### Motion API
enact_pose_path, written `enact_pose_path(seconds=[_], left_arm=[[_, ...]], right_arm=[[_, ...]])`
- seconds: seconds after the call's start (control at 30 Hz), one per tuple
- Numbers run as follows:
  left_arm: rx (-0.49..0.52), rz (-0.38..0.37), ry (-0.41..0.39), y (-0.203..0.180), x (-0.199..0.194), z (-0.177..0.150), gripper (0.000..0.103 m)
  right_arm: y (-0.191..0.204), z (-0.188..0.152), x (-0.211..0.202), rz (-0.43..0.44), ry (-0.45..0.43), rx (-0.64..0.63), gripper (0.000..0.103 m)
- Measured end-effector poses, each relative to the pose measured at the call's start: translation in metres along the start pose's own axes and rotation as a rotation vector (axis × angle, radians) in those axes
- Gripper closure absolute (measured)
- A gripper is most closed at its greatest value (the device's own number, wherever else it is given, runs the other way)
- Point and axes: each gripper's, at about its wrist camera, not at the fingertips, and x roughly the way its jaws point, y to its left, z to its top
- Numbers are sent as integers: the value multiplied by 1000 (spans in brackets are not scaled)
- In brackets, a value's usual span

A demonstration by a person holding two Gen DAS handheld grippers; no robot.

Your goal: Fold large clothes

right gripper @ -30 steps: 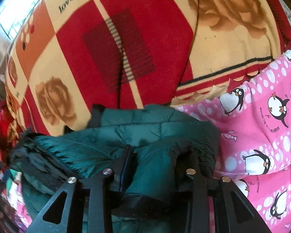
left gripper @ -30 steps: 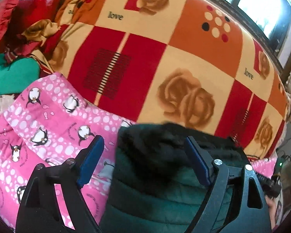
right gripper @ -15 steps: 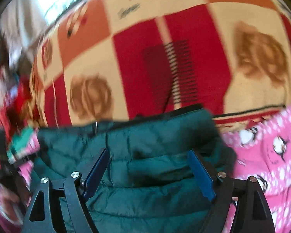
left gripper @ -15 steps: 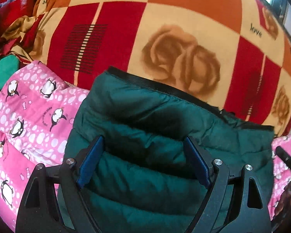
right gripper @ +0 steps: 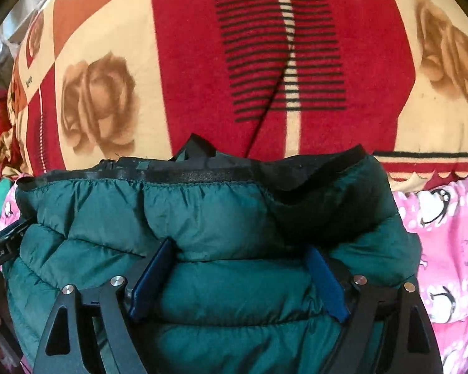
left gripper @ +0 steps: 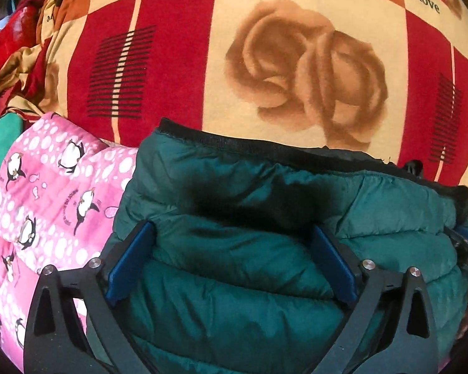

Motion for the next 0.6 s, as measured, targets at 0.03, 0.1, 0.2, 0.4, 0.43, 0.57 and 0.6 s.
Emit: enact_pose_path(seconds=[0.03, 0.1, 0.2, 0.4, 0.43, 0.57, 0.6], left_arm=[[3, 0, -4, -1, -1, 0, 3], [0, -9, -12, 1, -1, -1, 3], [-4, -10, -14, 1, -1, -1, 3], [-2, -7, -16, 1, 0, -1, 3], [-1, -5, -15, 1, 0, 0, 2], [2, 0, -16, 1, -1, -1, 2], [3, -1, -15, 1, -3, -1, 2]], right_arm=[[-1, -1, -10, 19, -27, 12, 20], [2, 1, -25, 54, -81, 40, 20], [-5, 4, -32, 50, -113, 66, 20], [-22, 7, 7, 11, -26, 107, 19], [-21, 7, 9, 6, -29, 107, 18], [-14, 2, 15, -13, -21, 96, 17], [-12, 3, 14, -9, -18, 99, 17]])
